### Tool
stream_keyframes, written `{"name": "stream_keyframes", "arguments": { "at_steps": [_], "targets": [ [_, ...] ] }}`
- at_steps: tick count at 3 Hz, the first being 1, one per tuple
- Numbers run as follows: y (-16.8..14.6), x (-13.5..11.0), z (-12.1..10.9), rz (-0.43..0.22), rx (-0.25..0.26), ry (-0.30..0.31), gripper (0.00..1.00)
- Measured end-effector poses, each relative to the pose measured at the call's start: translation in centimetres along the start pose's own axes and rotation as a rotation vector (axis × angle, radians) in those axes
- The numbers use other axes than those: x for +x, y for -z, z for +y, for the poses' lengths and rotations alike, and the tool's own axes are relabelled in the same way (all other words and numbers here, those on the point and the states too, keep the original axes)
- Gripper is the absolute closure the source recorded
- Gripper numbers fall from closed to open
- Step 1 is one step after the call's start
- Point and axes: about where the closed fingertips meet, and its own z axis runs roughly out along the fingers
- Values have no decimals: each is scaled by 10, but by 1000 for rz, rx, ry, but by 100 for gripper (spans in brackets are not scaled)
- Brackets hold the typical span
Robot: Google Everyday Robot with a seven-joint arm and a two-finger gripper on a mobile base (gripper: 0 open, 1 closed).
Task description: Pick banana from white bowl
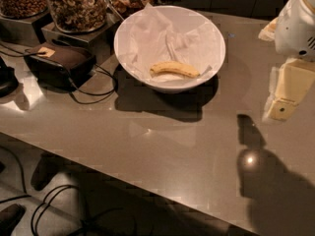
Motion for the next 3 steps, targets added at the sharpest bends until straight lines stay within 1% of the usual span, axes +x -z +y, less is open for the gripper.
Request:
{"name": "stream_keyframes", "arguments": {
  "at_steps": [1, 2, 3],
  "targets": [
    [0, 0, -1, -6, 10, 4, 0],
    [9, -16, -21, -45, 28, 6, 0],
    [17, -68, -80, -91, 46, 65, 0]
  ]
}}
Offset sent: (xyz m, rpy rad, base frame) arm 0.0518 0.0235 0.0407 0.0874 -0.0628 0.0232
